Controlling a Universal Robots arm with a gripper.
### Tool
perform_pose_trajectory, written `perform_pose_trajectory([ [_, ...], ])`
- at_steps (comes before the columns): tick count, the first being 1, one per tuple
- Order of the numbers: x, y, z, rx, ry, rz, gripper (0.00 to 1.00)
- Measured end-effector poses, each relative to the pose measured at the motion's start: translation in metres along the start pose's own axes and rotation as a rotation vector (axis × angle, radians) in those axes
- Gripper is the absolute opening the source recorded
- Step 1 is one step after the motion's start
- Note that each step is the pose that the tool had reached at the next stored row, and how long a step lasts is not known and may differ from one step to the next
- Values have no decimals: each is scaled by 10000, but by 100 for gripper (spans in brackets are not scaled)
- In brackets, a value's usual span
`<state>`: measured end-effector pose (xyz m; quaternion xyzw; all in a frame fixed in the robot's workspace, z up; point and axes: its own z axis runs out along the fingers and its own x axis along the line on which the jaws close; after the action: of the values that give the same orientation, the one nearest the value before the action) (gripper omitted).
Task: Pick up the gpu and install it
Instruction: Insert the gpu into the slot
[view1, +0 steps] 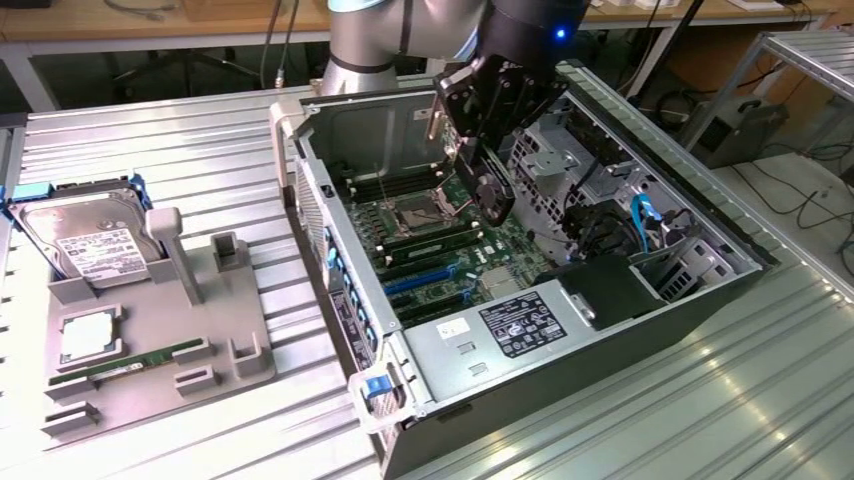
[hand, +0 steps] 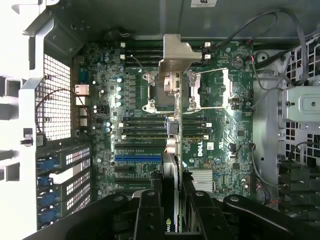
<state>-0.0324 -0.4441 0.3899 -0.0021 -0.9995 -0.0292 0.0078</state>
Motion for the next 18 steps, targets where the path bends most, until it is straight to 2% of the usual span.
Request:
perform_pose_trajectory([
  [12,-5,0,0,0,4,-64,26],
  [15,-8,-1,0,2,16,-535,26],
  [18,-9,-1,0,12,9,-1247,26],
])
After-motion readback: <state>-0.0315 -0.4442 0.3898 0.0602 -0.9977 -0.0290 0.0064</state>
